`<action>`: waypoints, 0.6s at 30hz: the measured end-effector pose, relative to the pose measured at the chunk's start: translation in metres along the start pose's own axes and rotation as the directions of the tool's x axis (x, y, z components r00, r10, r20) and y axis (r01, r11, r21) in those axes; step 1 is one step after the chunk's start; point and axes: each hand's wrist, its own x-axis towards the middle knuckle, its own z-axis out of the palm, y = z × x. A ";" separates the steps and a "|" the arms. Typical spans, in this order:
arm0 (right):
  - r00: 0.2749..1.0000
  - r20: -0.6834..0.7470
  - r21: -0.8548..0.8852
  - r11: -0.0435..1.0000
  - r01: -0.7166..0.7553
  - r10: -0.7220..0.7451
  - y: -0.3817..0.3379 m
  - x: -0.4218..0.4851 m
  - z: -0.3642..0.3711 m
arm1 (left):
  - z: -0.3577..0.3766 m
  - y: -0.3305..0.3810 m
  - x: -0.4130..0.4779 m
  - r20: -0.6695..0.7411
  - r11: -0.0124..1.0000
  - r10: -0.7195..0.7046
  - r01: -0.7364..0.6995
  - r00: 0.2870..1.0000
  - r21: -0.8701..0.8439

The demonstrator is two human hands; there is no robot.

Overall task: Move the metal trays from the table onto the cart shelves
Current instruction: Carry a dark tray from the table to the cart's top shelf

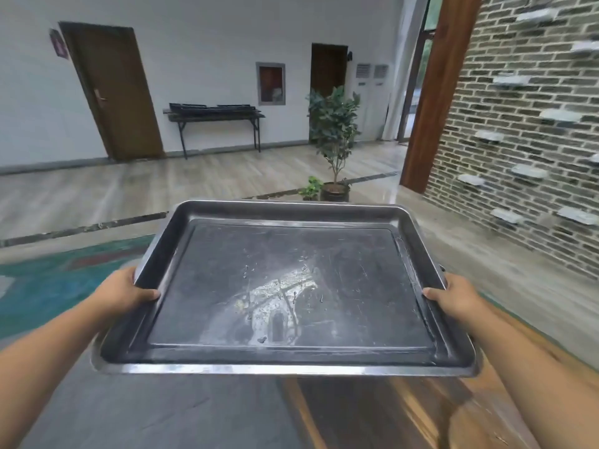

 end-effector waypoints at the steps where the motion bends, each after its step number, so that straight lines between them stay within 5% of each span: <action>1: 1.000 0.015 0.015 1.000 0.012 -0.012 -0.017 0.006 0.016 | -0.013 -0.013 0.008 -0.017 1.000 -0.009 0.009 1.000 -0.005; 18: 0.932 0.241 0.027 0.962 0.272 -0.270 -0.244 0.137 0.212 | -0.125 -0.142 0.124 -0.220 0.971 -0.240 0.232 0.946 -0.065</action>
